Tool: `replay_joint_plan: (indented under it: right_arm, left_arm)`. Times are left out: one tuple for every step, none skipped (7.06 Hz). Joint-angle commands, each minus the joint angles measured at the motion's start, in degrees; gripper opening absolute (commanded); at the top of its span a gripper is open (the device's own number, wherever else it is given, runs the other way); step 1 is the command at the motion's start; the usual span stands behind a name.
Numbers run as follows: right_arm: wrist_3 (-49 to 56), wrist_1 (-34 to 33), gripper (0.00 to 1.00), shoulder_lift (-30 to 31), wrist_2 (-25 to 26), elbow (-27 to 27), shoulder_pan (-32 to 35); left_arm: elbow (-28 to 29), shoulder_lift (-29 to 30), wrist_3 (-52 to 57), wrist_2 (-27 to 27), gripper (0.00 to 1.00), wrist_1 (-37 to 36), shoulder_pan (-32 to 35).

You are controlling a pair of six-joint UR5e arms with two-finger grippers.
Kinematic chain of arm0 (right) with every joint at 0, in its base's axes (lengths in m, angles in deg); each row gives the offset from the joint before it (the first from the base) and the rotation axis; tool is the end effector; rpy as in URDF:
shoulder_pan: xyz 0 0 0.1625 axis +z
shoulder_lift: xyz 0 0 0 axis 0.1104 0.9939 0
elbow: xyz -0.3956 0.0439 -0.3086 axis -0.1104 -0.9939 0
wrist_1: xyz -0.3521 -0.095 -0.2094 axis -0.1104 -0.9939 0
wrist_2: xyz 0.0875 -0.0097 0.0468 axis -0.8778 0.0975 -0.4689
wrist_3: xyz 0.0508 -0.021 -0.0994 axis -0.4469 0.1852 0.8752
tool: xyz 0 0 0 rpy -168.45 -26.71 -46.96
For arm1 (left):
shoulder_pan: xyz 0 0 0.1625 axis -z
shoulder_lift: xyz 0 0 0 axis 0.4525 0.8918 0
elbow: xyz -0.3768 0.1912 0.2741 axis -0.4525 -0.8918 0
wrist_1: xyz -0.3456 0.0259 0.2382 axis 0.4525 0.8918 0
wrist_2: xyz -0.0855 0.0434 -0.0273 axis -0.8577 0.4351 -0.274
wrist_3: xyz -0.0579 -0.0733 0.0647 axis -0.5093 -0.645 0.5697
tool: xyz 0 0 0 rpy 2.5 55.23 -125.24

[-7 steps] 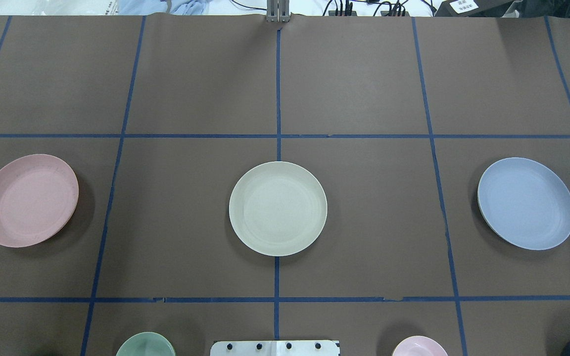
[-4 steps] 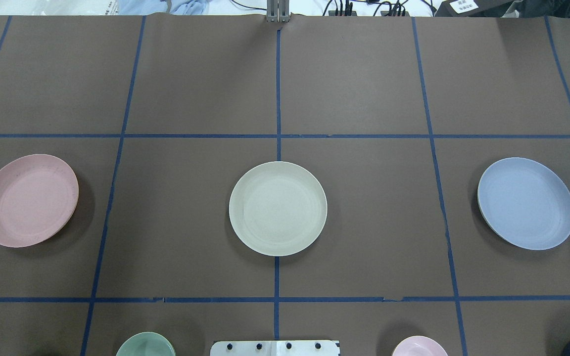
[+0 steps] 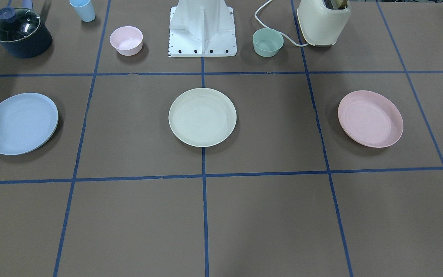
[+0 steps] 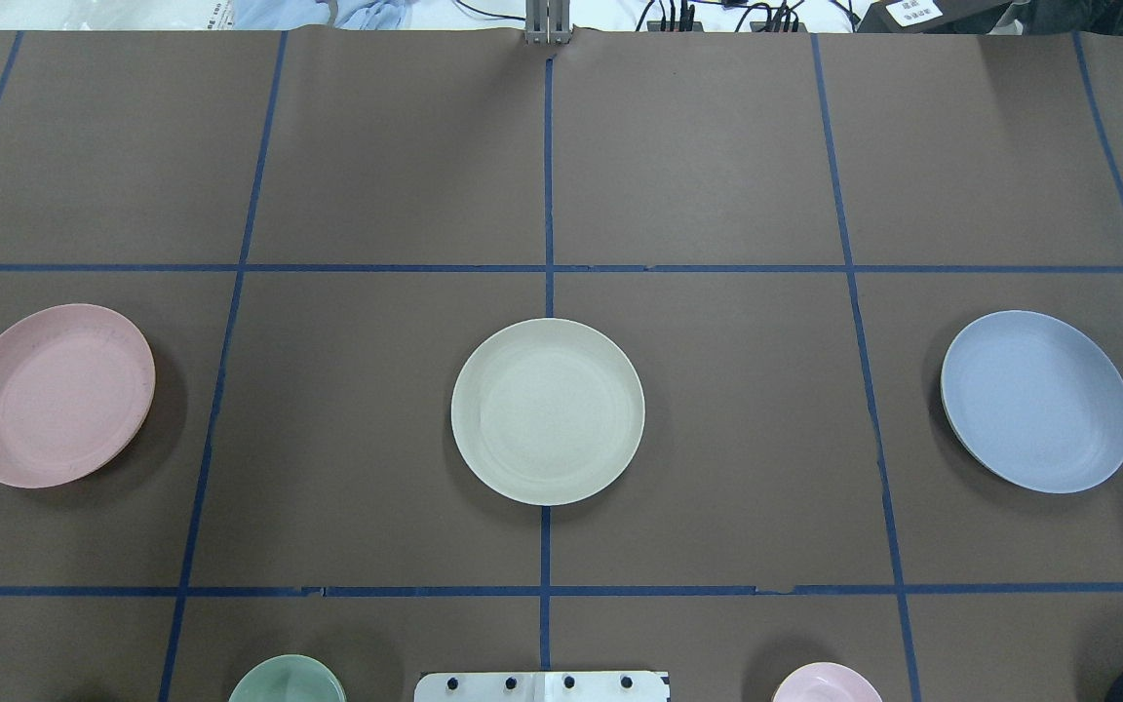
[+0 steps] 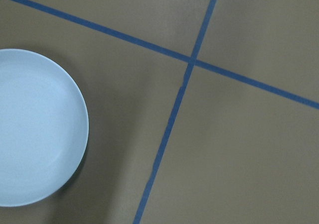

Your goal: Stack three plates with pink and blue

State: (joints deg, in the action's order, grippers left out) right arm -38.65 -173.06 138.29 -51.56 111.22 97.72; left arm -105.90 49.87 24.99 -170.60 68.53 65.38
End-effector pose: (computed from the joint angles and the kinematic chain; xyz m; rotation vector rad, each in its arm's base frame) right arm 0.0646 -0.4143 0.6932 0.2409 -0.7389 -0.2847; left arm -0.0719 -0.4506 0.6004 0.5326 0.7160 0.2723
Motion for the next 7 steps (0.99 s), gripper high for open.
replay_joint_plan:
  right_arm:
    - [-9.30, 12.03, 1.00, 0.04, -1.09, 0.19, -0.85]
    - [-11.87, 13.02, 1.00, 0.05, -2.74, 0.19, -1.73]
    - [-12.07, 13.03, 1.00, 0.05, -7.72, 0.10, -2.26]
    - [-12.33, 12.95, 1.00, 0.13, -12.90, -0.42, -2.87]
    - [-11.99, 12.95, 1.00, 0.22, -12.78, -0.43, -3.14]
    - [-11.98, 13.03, 1.00, 0.48, -12.69, -0.43, -3.14]
    - [-11.98, 13.12, 1.00, 0.66, -12.69, -0.43, -3.14]
  left_arm:
    - [6.93, 3.29, -9.19, -0.56, 1.00, 14.74, -0.17]
    - [8.77, 1.99, -12.24, -0.47, 1.00, 23.42, -4.27]
    - [12.36, 1.45, -18.10, -0.21, 1.00, 25.16, -11.27]
    - [15.62, 1.36, -25.38, 1.10, 1.00, 29.97, -15.17]
    - [20.35, 0.31, -33.80, 5.81, 1.00, 39.93, -19.64]
    - [24.31, -1.52, -44.07, 10.99, 1.00, 51.52, -24.47]
    - [25.83, -2.24, -52.61, 14.44, 0.99, 57.29, -29.48]
